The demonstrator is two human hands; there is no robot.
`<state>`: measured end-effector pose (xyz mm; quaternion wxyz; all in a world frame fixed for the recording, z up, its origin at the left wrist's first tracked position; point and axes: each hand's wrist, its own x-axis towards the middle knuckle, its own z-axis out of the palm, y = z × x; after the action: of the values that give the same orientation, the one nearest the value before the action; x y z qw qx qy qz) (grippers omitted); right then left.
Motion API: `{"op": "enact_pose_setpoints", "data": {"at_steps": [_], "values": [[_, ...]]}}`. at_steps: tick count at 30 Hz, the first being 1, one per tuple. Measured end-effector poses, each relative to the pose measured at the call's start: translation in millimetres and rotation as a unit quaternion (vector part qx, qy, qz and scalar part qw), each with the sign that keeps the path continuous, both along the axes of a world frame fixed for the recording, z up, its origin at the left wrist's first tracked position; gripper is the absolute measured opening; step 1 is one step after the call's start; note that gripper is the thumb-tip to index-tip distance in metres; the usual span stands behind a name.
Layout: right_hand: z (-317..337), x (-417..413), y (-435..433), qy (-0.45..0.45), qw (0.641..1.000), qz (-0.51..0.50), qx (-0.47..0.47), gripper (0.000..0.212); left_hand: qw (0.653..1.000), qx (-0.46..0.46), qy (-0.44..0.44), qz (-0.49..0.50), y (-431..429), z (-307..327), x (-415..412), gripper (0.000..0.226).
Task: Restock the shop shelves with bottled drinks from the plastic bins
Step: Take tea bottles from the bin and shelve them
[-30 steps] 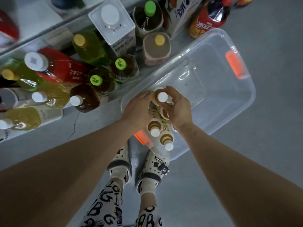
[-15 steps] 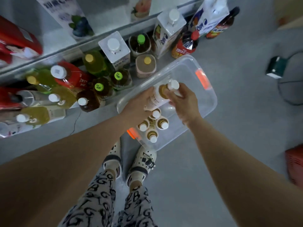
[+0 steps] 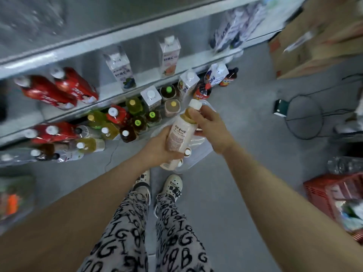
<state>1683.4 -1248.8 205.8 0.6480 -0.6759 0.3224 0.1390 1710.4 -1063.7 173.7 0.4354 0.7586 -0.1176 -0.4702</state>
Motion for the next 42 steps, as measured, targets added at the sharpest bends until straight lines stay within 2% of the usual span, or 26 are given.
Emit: {"op": "enact_pose_setpoints", "data": {"at_steps": [2, 6, 11, 13, 15, 18, 21, 26, 28, 31, 34, 38, 42], "values": [[38, -1, 4, -0.015, 1.0, 0.004, -0.002, 0.008, 1.0, -0.006, -0.014, 0.008, 3, 39, -6, 0.096], [107, 0, 8, -0.049, 0.998, 0.027, -0.026, 0.024, 0.997, -0.016, -0.068, 0.016, 8, 112, -15, 0.095], [184, 5, 21, -0.088, 0.994, 0.038, -0.047, 0.013, 0.992, -0.017, -0.129, 0.006, 20, 192, -15, 0.093], [213, 7, 28, -0.103, 0.992, 0.048, -0.063, 0.016, 0.986, -0.004, -0.166, 0.02, 23, 220, -15, 0.091], [237, 11, 33, -0.112, 0.989, 0.062, -0.074, 0.028, 0.975, 0.014, -0.215, 0.047, 26, 245, -18, 0.09], [272, 18, 41, -0.116, 0.989, 0.073, -0.053, 0.025, 0.958, 0.016, -0.27, 0.091, 31, 278, -20, 0.09], [301, 25, 49, -0.132, 0.987, 0.096, -0.002, 0.032, 0.955, -0.021, -0.265, 0.134, 46, 305, -13, 0.089], [346, 37, 74, -0.161, 0.969, 0.16, 0.099, 0.037, 0.96, -0.138, -0.157, 0.185, 84, 342, 7, 0.104], [361, 41, 89, -0.173, 0.956, 0.191, 0.139, 0.039, 0.958, -0.188, -0.12, 0.178, 104, 358, 12, 0.102], [380, 47, 120, -0.182, 0.946, 0.225, 0.146, 0.042, 0.958, -0.214, -0.099, 0.163, 138, 382, 16, 0.1], [399, 56, 160, -0.186, 0.948, 0.218, 0.139, 0.033, 0.955, -0.234, -0.072, 0.168, 175, 401, 19, 0.087], [426, 71, 213, -0.206, 0.95, 0.214, 0.095, 0.034, 0.949, -0.24, -0.109, 0.172, 221, 426, 28, 0.078], [459, 88, 259, -0.234, 0.944, 0.223, 0.069, 0.028, 0.937, -0.215, -0.208, 0.182, 265, 460, 43, 0.081]]}}
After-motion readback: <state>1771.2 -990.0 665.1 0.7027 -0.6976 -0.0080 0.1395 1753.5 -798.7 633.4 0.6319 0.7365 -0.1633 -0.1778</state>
